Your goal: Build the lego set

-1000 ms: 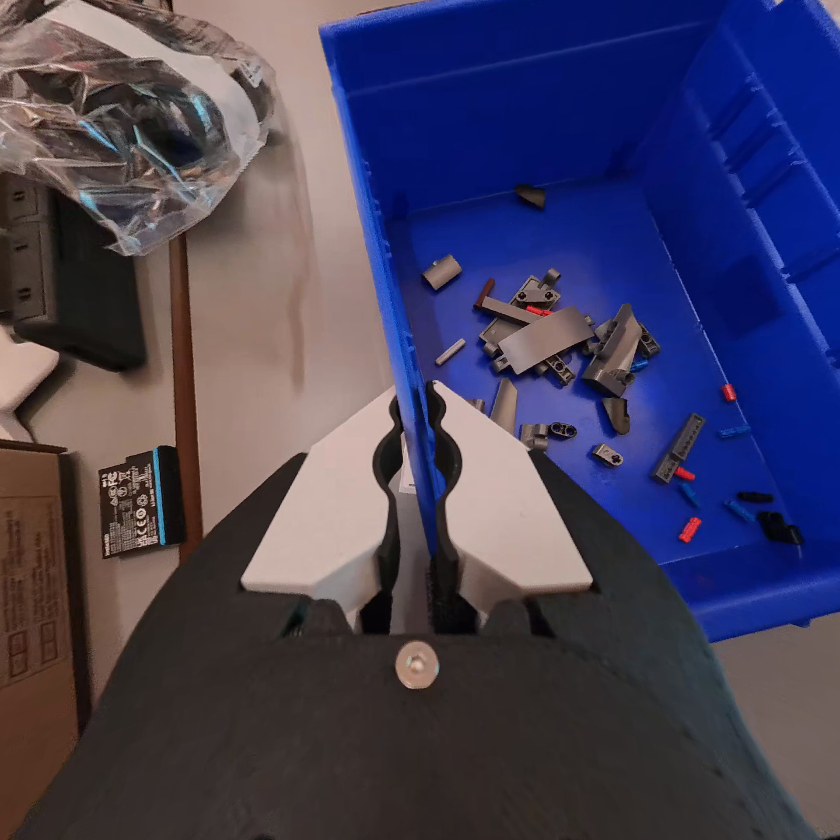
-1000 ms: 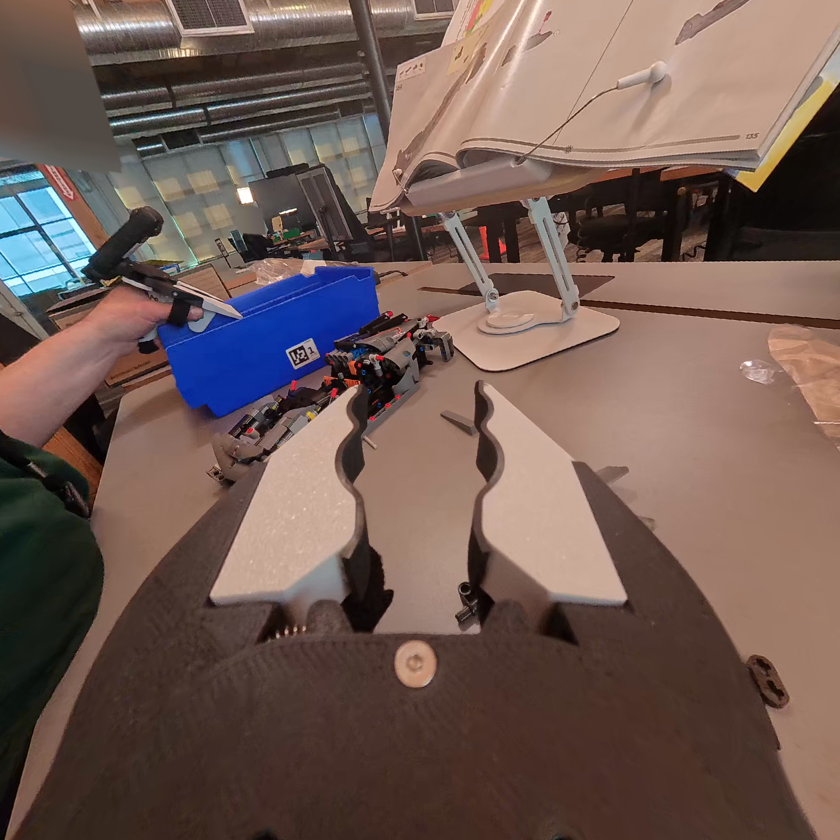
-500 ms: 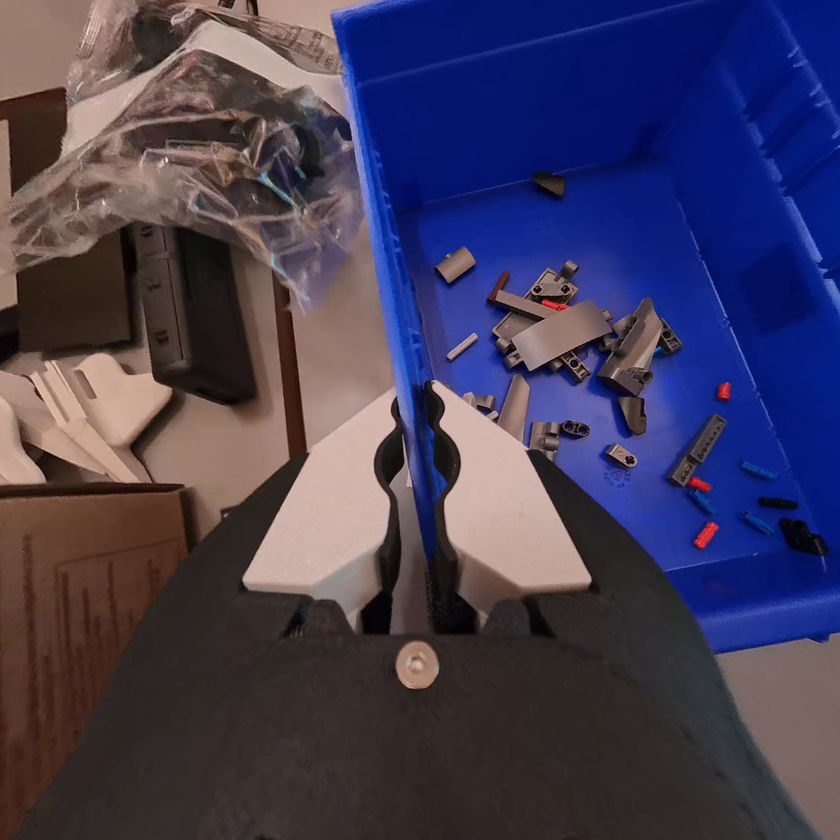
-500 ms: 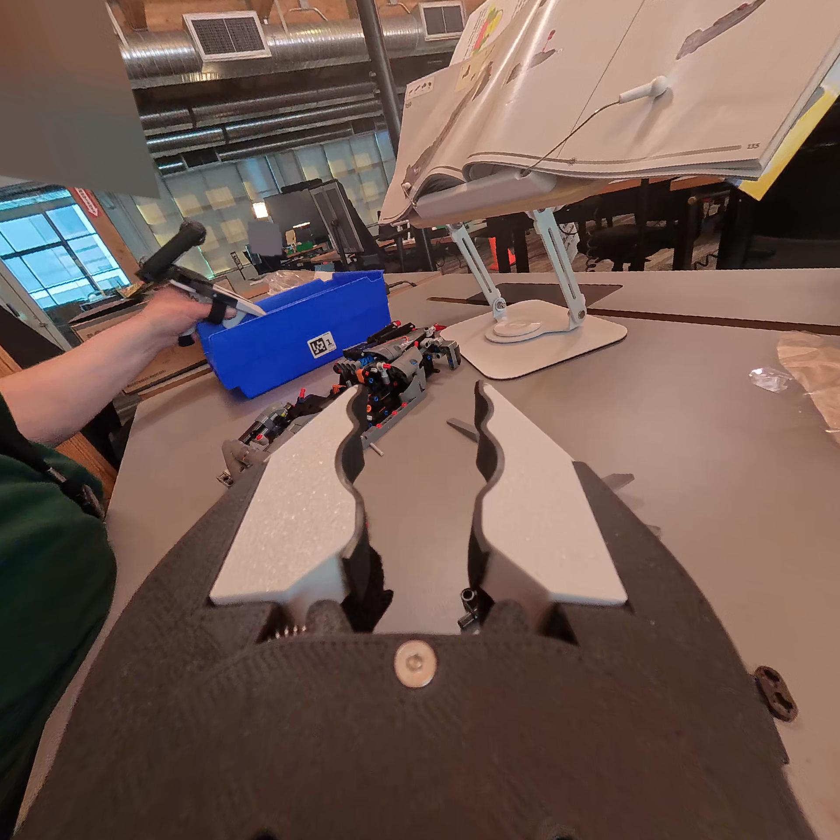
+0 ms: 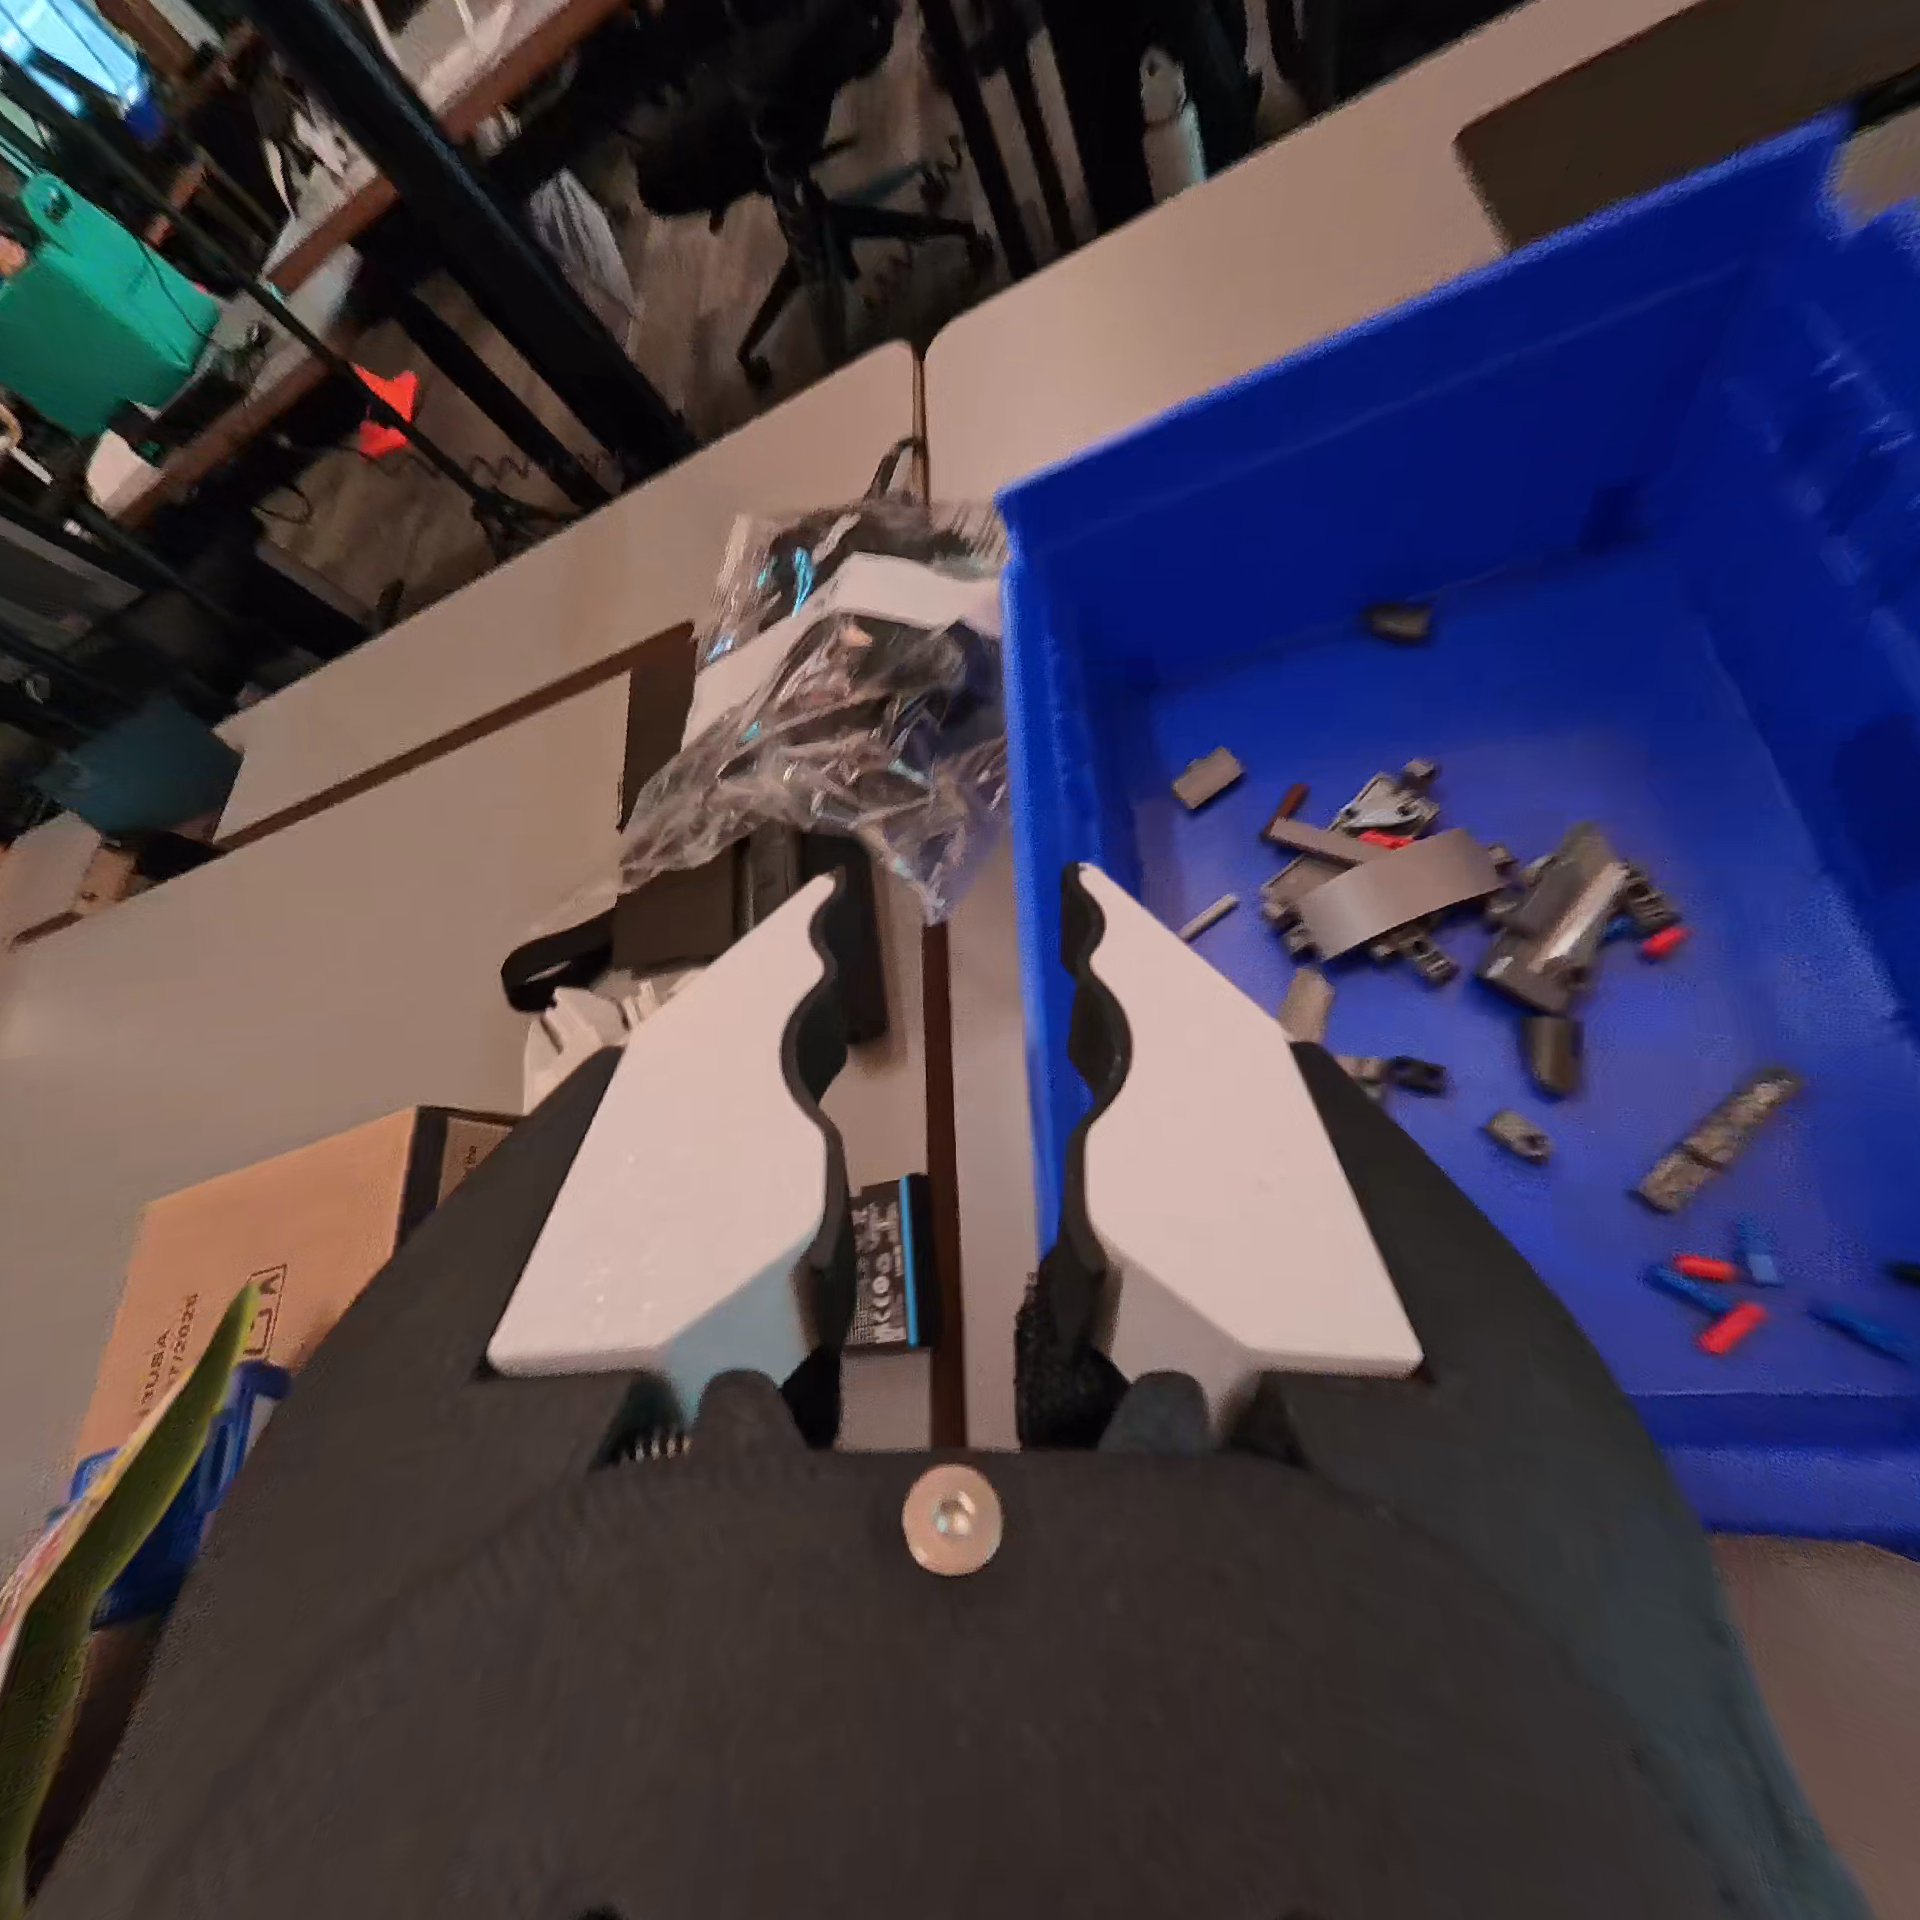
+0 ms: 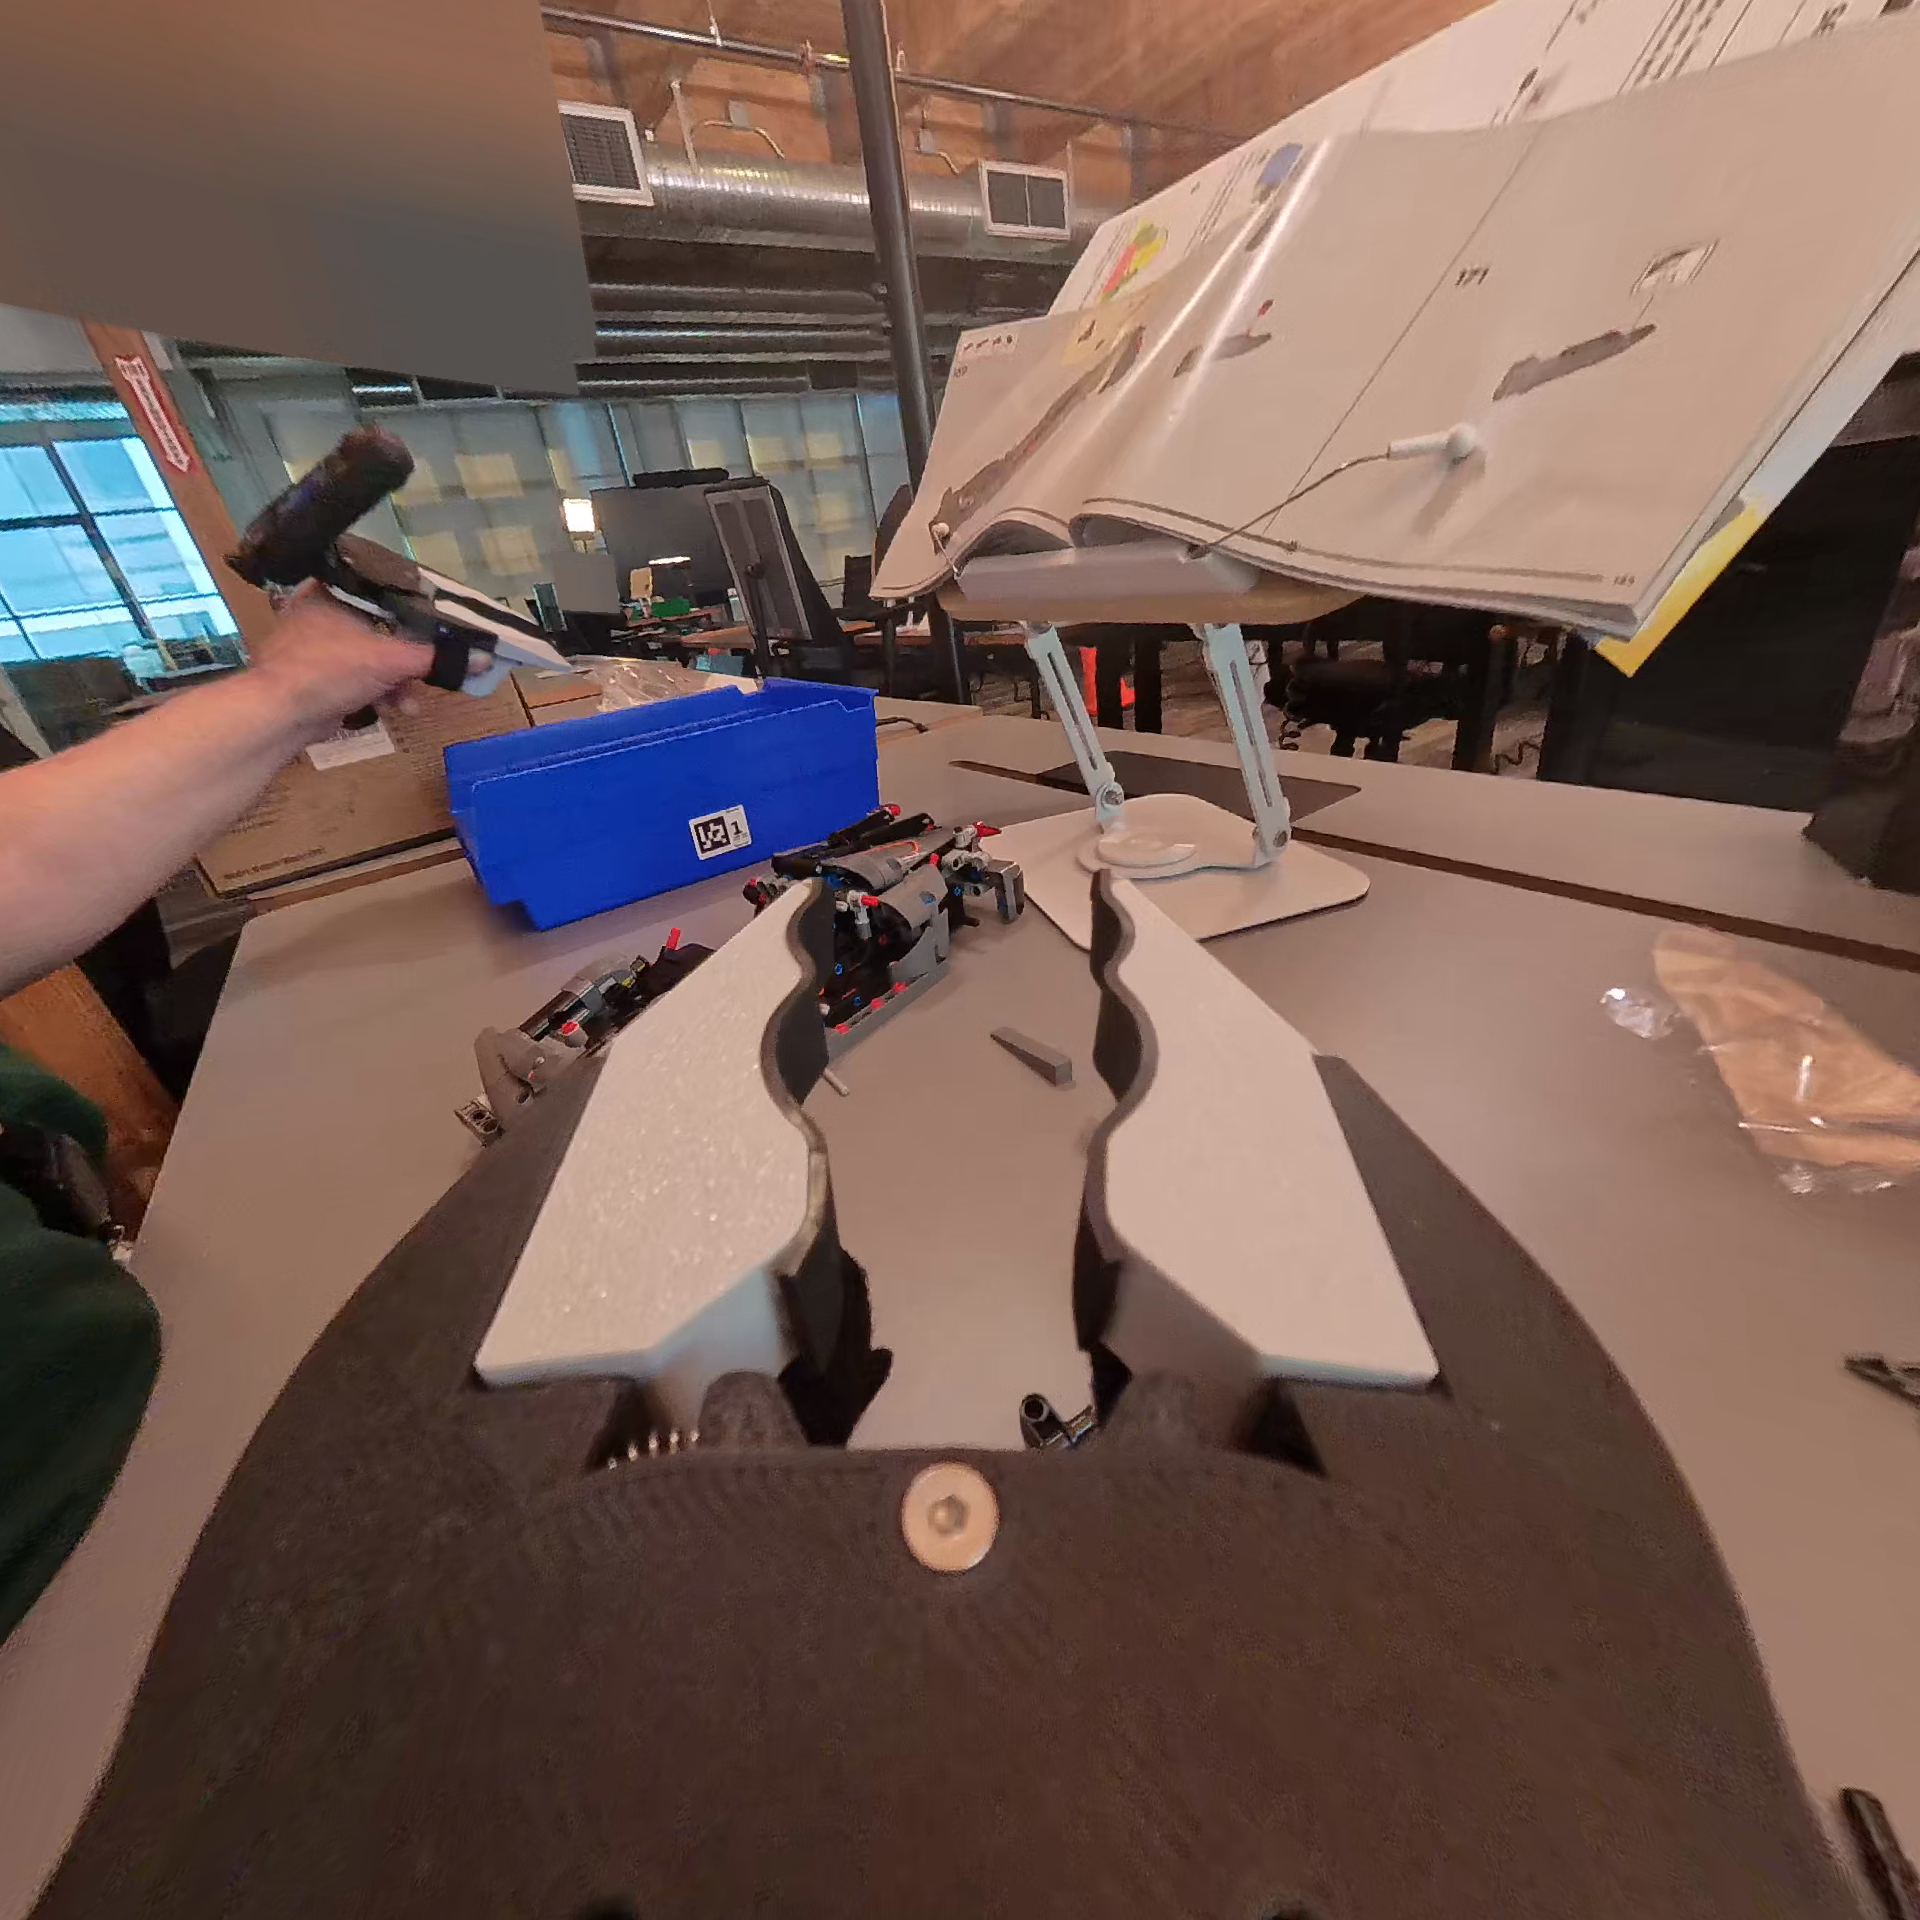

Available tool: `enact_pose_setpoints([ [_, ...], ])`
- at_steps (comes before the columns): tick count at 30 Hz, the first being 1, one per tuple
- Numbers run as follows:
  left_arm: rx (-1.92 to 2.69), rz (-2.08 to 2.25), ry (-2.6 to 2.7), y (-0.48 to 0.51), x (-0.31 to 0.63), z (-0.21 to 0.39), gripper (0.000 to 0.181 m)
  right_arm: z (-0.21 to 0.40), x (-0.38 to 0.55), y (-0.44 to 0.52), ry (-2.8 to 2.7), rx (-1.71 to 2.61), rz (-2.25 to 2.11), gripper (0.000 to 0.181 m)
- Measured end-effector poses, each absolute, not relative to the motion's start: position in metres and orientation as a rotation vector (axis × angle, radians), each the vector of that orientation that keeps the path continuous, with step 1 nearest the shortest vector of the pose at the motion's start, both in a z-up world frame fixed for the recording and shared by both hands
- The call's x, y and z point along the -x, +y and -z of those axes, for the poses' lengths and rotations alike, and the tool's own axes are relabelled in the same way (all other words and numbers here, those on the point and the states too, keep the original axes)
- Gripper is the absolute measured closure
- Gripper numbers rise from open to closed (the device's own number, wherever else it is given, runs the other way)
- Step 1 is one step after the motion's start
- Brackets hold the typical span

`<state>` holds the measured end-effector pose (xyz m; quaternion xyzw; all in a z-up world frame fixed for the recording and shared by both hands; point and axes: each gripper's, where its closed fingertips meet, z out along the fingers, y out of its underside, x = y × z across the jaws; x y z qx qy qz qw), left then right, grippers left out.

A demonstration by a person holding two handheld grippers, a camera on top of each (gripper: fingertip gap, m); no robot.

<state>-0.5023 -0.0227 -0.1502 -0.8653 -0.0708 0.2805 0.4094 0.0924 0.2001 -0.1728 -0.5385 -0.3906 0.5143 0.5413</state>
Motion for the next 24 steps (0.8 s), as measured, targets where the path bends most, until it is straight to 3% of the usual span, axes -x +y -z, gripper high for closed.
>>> enact_pose_setpoints([
  [10, 1.968, -0.521, 0.355, 0.082, 0.281, 0.088, 0.14, 0.163, -0.086, 0.174, -1.04, 1.176, -1.066, 0.136],
  [24, 1.79, -0.069, 1.207, 0.263, -0.07, 0.137, 0.12, 0.149, -0.097, 0.16, -1.007, 1.088, -1.109, 0.14],
])
